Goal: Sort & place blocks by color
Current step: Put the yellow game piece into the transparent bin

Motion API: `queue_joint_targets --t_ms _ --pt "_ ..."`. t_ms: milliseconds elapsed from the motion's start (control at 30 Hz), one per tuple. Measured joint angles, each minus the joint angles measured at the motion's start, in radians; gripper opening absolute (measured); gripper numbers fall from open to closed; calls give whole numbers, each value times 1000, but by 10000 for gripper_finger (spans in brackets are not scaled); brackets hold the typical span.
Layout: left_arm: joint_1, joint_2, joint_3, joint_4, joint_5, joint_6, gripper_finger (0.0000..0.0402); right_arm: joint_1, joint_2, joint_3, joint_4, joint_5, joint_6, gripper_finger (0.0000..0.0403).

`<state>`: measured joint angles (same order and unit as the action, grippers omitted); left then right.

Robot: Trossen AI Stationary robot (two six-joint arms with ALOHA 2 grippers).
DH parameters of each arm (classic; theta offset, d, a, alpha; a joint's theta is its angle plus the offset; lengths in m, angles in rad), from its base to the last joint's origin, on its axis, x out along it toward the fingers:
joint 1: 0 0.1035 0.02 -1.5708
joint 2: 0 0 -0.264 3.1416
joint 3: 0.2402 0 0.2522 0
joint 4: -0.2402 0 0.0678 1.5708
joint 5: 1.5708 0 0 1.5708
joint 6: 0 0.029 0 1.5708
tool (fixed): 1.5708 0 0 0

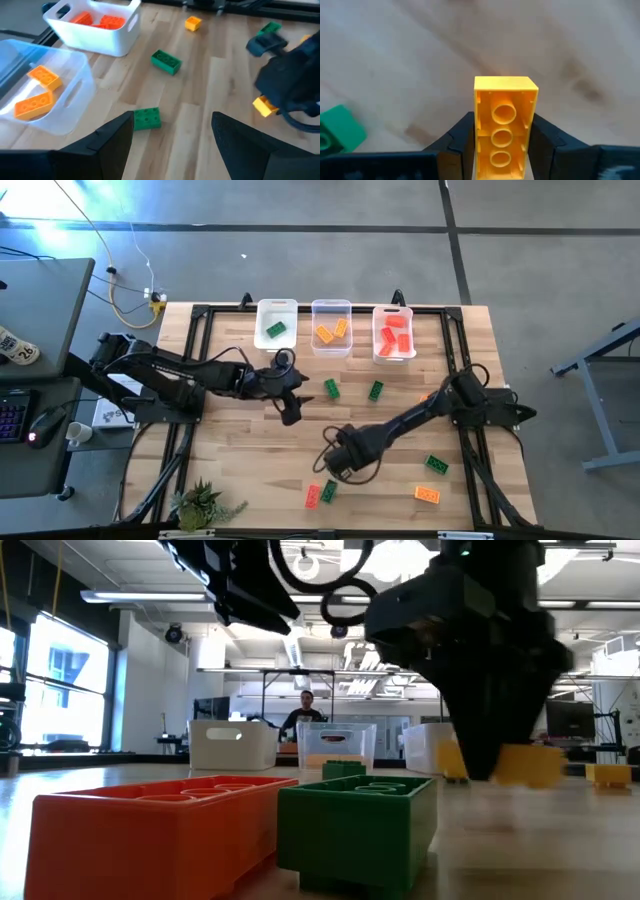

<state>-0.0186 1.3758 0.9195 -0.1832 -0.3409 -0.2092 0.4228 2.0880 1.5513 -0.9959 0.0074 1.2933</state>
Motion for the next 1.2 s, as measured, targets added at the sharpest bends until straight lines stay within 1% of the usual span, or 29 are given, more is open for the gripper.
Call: queue_joint_targets --t_ms 300,633,800,933,1100,1200 --pt "37 0 0 -110 -63 -26 255 -159 0 141 -239 122 -323 111" --pt "52 -1 0 -190 -68 -64 255 -364 0 320 -350 255 -666 111" --pt "51 -1 0 -219 -67 -78 255 -465 0 404 -350 312 -787 111" --pt "52 -1 0 -221 -68 -100 255 -549 0 446 -344 343 -838 111" --pt "50 -1 0 -218 -60 -105 255 -644 -1 452 -278 360 -884 111" --pt "52 -1 0 -218 -61 -117 255 -692 -1 434 -206 363 -914 111"
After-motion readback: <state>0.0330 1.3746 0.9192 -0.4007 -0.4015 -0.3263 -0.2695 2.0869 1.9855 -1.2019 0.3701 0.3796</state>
